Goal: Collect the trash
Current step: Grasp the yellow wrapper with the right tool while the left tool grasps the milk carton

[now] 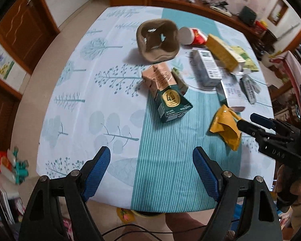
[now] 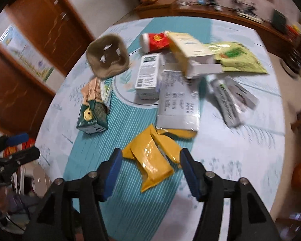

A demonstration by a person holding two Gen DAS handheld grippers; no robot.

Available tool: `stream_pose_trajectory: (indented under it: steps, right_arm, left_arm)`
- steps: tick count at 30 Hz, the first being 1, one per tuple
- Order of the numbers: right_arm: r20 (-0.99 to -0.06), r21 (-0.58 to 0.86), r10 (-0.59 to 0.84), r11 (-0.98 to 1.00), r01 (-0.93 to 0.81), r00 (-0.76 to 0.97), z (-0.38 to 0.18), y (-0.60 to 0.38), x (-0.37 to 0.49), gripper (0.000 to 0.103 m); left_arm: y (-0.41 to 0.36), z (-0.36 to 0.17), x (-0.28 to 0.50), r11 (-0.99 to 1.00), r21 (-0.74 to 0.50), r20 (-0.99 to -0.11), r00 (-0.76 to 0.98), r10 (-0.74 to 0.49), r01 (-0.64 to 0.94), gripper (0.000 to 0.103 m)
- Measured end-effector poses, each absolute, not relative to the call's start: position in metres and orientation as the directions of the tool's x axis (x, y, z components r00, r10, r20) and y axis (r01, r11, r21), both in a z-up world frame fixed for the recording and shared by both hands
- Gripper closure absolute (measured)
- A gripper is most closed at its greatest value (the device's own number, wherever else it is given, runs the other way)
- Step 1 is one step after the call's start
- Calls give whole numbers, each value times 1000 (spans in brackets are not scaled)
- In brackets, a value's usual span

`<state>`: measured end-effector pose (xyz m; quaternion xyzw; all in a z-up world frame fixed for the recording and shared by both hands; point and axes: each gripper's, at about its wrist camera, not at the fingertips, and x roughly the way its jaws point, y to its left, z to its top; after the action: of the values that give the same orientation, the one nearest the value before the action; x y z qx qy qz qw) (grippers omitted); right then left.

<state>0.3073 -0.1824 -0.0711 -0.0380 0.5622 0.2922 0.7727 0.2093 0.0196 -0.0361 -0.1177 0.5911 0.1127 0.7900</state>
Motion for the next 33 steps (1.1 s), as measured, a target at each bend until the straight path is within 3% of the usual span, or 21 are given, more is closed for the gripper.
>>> stream_pose_trajectory:
  steps: [12,13,15,20,30,32,33]
  right_arm:
    - [-942,113,301,704,-701,151,-108,-142,296,41]
    - [-944,97,289,701,-706,158,-110,-141,295,43]
    - [-947,79,275,698,-712,164,-111,-141,294,59]
    - [-943,117,298,717,-688,149,-110,-146,299,79]
    - [-932,224,351,758,-613,93,-108,-156,308,85]
    - [-927,245,364,764,-597,85,-108,-158,310,85]
    - [-925,253,370,766,-592,83,-108,-159,311,86]
  left_arm:
    - [24,-42,246,912,-76,-962,269,39,-403,20]
    - [24,-43,250,911,-78,-963,269,37,-406,20]
    - [24,-47,258,906,-81,-965,262,34,-416,20]
    - [23,-61,281,898,-82,-972,232,22,-431,20]
    - [17,-95,323,907,-12,-989,141,53,-421,20]
    - [17,-103,327,905,0,-991,123,58,-426,23]
    - [17,-106,329,904,0,-992,115,54,-427,32]
